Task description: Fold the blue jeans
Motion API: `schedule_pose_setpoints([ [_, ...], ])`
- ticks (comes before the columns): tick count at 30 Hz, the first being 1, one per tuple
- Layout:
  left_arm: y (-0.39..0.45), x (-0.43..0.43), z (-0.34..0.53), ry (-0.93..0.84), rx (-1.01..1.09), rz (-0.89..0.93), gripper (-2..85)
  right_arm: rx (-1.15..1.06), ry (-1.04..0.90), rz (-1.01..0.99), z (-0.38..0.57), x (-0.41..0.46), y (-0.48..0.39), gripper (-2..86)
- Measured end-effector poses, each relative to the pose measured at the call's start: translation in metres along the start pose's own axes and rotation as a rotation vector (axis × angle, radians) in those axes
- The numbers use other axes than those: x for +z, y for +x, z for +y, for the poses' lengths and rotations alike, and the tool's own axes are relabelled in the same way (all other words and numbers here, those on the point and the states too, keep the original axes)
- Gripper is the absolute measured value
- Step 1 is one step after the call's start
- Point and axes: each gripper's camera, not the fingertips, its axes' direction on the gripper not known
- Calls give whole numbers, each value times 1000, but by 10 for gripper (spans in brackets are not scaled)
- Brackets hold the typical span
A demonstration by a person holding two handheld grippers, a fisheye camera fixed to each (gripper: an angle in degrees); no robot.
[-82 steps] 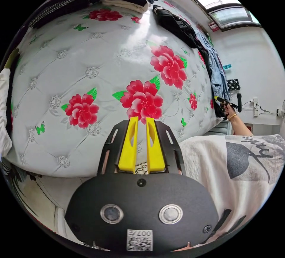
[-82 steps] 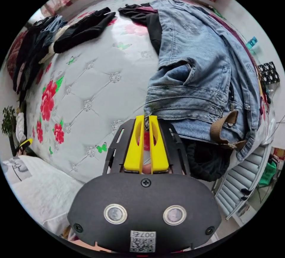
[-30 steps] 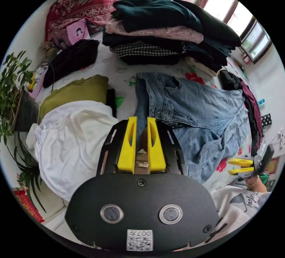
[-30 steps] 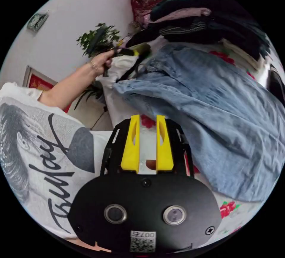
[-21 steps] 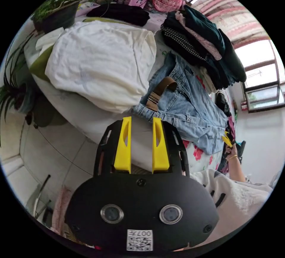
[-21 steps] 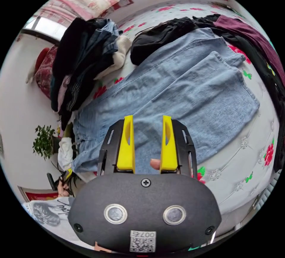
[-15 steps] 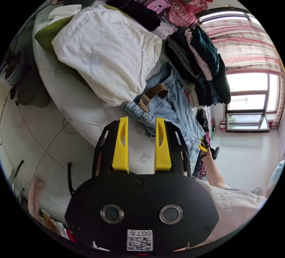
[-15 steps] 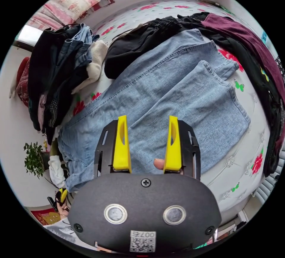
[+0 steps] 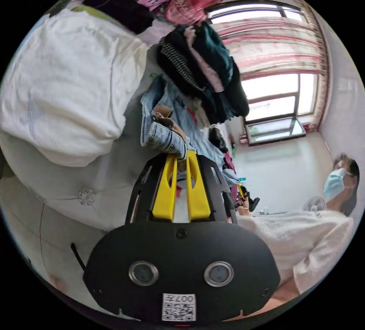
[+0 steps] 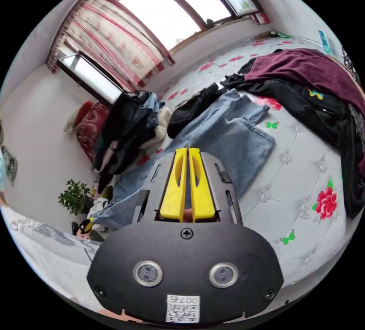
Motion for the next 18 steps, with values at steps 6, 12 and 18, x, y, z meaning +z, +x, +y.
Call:
schedule_pose_setpoints([
  [6, 5, -26, 40, -140, 65, -17, 37, 252, -47, -34, 140, -154, 62, 25],
  [12, -22, -36, 66, -111, -102, 28, 35, 572, -39, 118, 238, -173, 96, 89],
  [18, 20, -54, 48, -128, 51, 30, 35, 423, -62, 222, 211, -183, 73, 97],
])
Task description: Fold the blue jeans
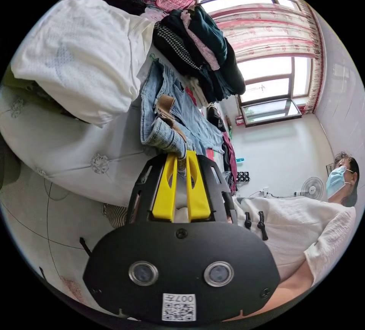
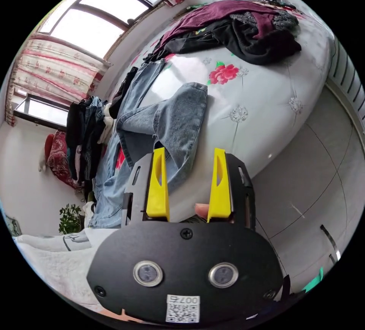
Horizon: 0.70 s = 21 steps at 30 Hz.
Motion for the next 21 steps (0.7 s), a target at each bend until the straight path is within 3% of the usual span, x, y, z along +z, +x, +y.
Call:
schedule_pose_setpoints([
  [7, 18, -8, -4, 51, 13, 76, 33, 17, -49, -76, -35, -10, -28, 11],
  [11, 50, -26, -11, 107, 113, 164, 30, -30, 257, -481, -38, -117, -56, 1],
  [14, 50, -29, -13, 106, 113, 172, 30, -73, 394, -587, -24, -175, -63, -1],
  [17, 31, -19, -9, 83, 36, 108, 30, -54, 350, -478, -3, -176, -67, -1],
  [20, -11, -4, -2, 111, -140, 121, 30, 166, -51, -144, 5, -116, -50, -2],
  [21, -12, -1, -3, 114, -141, 127, 30, 175, -72, -165, 11, -111, -46, -2],
])
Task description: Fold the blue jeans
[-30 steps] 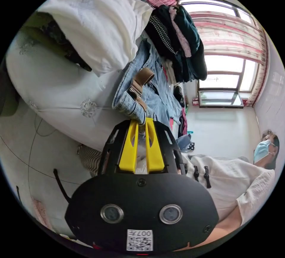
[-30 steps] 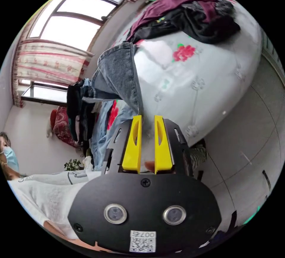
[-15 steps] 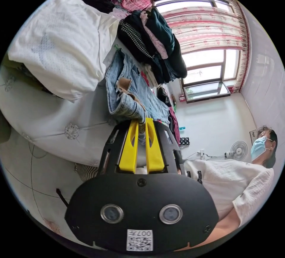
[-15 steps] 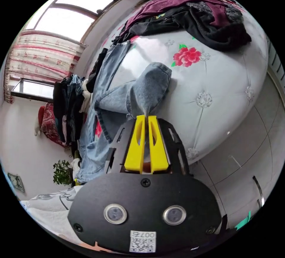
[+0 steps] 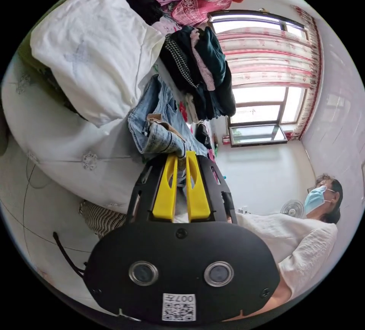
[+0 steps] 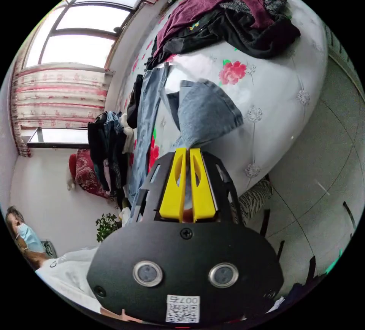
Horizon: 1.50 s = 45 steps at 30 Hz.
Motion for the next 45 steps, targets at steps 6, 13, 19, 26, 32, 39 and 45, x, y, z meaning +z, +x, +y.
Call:
schedule_pose_setpoints([
  [6, 38, 44, -36, -43, 145, -25, 31, -31, 286, -313, 12, -25, -20, -1],
  [13, 52, 140, -138, -101, 211, -66, 35, -345, 382, -157, -53, 7, -174, 5],
  [19, -11, 286, -251, -49, 80, -264, 62, -609, 186, 229, -178, 193, -353, 51],
  [26, -50, 338, -244, 25, 140, -431, 75, -473, 38, 300, -194, 334, -311, 79],
  [32, -84, 355, -165, -5, 194, -638, 85, -329, 84, 341, -196, 338, -224, 76],
  [39, -140, 471, -143, -159, 282, -912, 78, -254, -10, 338, -230, 400, -217, 19],
  [45, -158, 507, -136, -338, 467, -1021, 6, -428, -50, 491, -198, 381, -206, 1],
])
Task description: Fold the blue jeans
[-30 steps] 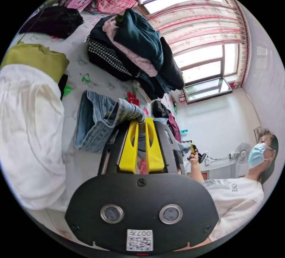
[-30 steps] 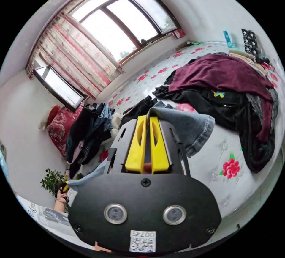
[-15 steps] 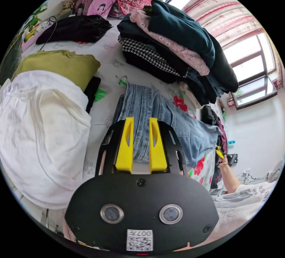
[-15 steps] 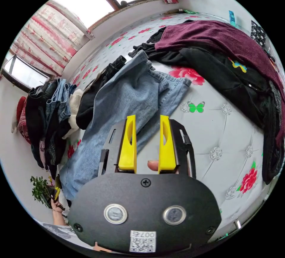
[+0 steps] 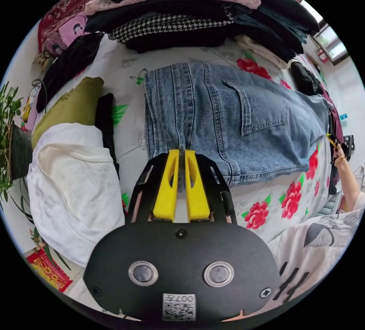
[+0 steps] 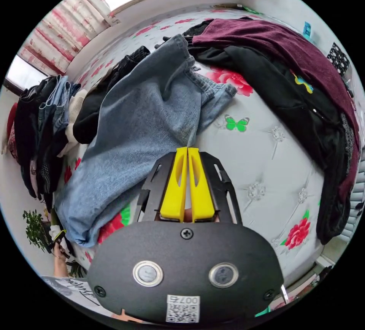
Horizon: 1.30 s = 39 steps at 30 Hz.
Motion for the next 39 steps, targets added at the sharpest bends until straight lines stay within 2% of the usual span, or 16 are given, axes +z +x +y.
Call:
schedule_pose_setpoints([
  [5, 1, 22, 22, -52, 89, 40, -2, 105, 34, -8, 112, -49, 78, 3],
  [8, -3, 33, 43, -54, 90, 70, 11, 66, 61, -57, 163, -71, 103, 17],
  [10, -15, 35, 52, -16, 25, 114, 27, 96, 68, -111, 170, -73, 117, 35],
  [13, -35, 40, 61, 6, -78, 178, 44, 282, 146, -235, 162, -66, 153, 68],
  [15, -38, 34, 64, 27, -86, 170, 47, 426, 154, -347, 146, -46, 180, 80],
  [16, -37, 25, 65, 54, -73, 152, 48, 447, 161, -339, 142, -44, 182, 82],
  [18, -36, 8, 67, 117, -48, 114, 52, 357, 235, -248, 118, -51, 158, 90],
  [21, -36, -9, 60, 205, -14, 80, 68, 104, 127, -149, 68, -31, 94, 98],
  [23, -37, -6, 47, 222, 2, 98, 82, 26, 85, -90, 45, -10, 61, 99],
  [26, -35, 15, 15, 194, 34, 125, 98, 27, 61, -26, 16, 31, 35, 84],
  [28, -30, 52, -9, 96, 53, 82, 96, 57, -14, 6, 2, 68, 32, 60],
  [30, -28, 79, -21, 29, 48, 37, 78, 49, 9, 201, 3, 90, 22, 20],
  [32, -26, 79, -25, 20, 80, -40, 10, 19, -29, 221, 1, 97, 19, 11],
  [35, -30, 68, -16, 56, 126, -53, -3, -22, 148, 194, 7, 69, 15, 12],
  [37, -47, 60, -2, 90, 102, 3, -7, -42, 162, 128, 3, 60, 17, 22],
  [39, -64, 55, 7, 120, 50, 63, -8, 3, 90, 136, -8, 74, 27, 81],
])
